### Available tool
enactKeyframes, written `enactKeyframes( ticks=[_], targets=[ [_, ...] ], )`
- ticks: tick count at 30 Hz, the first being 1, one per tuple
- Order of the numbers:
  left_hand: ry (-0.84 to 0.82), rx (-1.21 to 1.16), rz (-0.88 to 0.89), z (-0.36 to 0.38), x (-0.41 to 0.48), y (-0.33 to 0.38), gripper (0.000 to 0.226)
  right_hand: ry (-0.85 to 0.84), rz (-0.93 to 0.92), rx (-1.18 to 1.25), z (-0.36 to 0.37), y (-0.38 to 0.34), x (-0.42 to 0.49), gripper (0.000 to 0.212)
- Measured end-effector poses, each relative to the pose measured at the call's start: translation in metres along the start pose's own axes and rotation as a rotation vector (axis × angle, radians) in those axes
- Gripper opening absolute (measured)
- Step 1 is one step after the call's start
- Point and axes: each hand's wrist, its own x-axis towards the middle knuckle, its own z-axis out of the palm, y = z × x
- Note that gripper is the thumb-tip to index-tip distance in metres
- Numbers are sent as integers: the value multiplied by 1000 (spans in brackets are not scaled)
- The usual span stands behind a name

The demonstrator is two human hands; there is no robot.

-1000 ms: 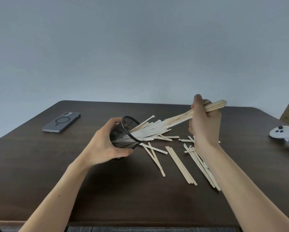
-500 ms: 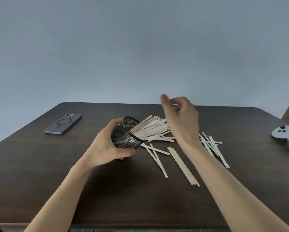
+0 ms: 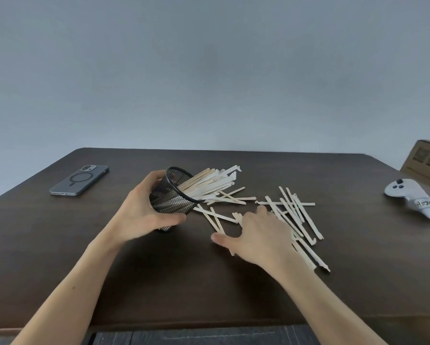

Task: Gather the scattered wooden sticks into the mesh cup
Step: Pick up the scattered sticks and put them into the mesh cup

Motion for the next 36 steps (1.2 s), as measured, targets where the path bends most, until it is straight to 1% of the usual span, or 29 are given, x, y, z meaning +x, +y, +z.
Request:
enactKeyframes(
  ticks=[4,7,8,10,12,14,15,16,18,20,22,23,24,25,28,30,33,36],
  targets=[
    [2,-2,-10,1,0,-1,85,9,-61,29,-5,-4,5,50],
    [-2,-3,-11,0,1,-1,85,7,-91,-9,-12,0,8,14],
    [-7,-2,-8,0,1,-1,84,-6,-93,-26,-15,1,8,9],
    [-17,-2,-8,0,1,0,84,-50,-110,-57,-21,-1,7,15],
    [-23,-9,-11,1,1,-1,86,-69,-157,-117,-24,-7,7,11],
    [-28,-11,-11,2,0,0,86,-77,-196,-186,-25,-13,10,23],
    [-29,-11,-11,2,0,0,86,-96,-206,-213,-25,-15,13,26],
    [-28,-10,-10,2,0,0,85,-113,-203,-211,-26,-17,14,24],
    [-23,-10,-12,1,0,-1,84,-167,-160,-205,-27,-16,21,8],
    [-19,-10,-15,1,0,-1,83,-238,-99,-158,-27,-10,29,19],
    [-17,-12,-17,1,0,-2,82,-303,-61,-84,-25,-2,33,18],
    [-17,-11,-17,1,0,-1,82,-317,-44,-49,-23,2,34,24],
    [-17,-10,-15,1,0,-1,83,-303,-43,-33,-21,4,32,30],
    [-17,-7,-13,1,0,-1,84,-281,-57,-38,-18,7,31,31],
    [-16,-5,-13,1,0,-1,89,-185,-121,-93,-14,7,24,23],
    [-18,-1,-13,1,-1,-1,88,-157,-128,-91,-12,6,20,22],
    [-17,-1,-15,2,-1,0,86,-120,-61,56,-12,9,21,26],
    [-17,-4,-18,2,-2,0,85,-136,-21,266,-13,16,31,22]
  ],
)
